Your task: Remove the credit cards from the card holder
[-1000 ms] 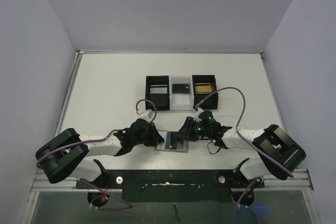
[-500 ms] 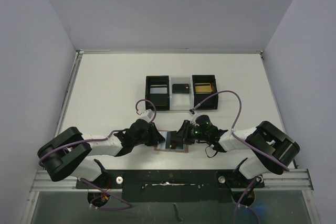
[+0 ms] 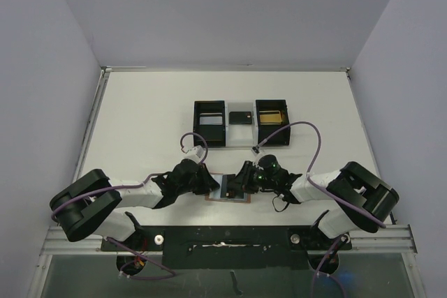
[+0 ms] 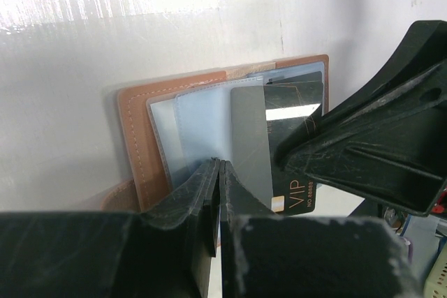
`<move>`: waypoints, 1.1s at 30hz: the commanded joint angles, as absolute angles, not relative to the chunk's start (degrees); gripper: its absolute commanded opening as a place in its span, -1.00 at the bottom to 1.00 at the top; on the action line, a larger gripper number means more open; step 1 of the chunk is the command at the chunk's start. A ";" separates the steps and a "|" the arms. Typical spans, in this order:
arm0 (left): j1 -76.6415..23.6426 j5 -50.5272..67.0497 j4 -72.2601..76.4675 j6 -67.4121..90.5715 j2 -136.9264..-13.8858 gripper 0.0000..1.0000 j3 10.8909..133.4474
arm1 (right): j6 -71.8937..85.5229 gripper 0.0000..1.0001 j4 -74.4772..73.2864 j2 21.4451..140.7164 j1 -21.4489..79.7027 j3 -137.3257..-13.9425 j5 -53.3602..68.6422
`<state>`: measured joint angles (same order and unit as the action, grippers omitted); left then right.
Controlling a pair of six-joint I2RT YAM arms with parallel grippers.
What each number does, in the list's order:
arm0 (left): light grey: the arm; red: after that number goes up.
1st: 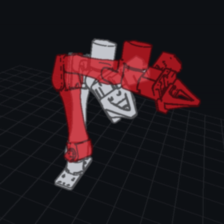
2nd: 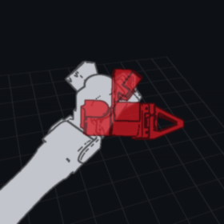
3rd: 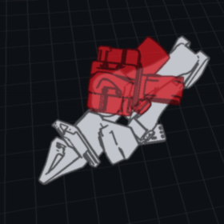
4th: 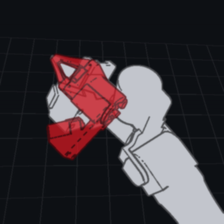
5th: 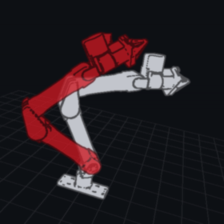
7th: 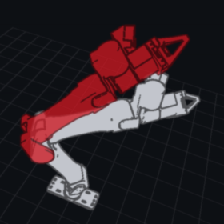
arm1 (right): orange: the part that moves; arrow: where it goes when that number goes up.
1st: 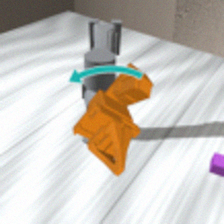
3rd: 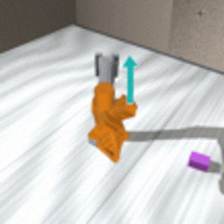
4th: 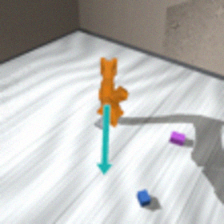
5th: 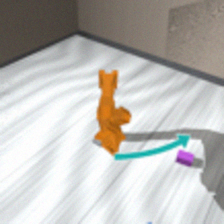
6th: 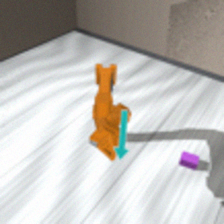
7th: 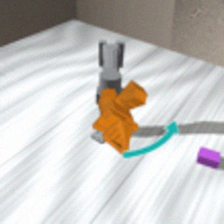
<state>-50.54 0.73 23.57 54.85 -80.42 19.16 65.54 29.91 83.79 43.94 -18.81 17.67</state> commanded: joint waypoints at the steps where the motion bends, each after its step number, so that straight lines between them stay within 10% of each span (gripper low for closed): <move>1: -50.65 -1.43 15.28 52.19 -82.57 -0.95 17.23 | 66.87 -0.75 31.69 84.06 45.63 -21.00 13.70; 16: -50.67 -3.98 6.40 51.57 -74.36 -0.92 20.03 | 54.27 -1.00 6.46 67.87 40.72 -25.33 12.87; 25: -50.95 1.32 6.19 50.53 -64.79 -0.32 27.38 | 51.07 -1.00 3.05 59.93 40.52 -26.22 3.45; 33: -51.16 7.44 14.64 49.79 -74.45 -0.19 29.49 | 49.59 -1.00 3.50 55.08 40.60 -25.29 -3.20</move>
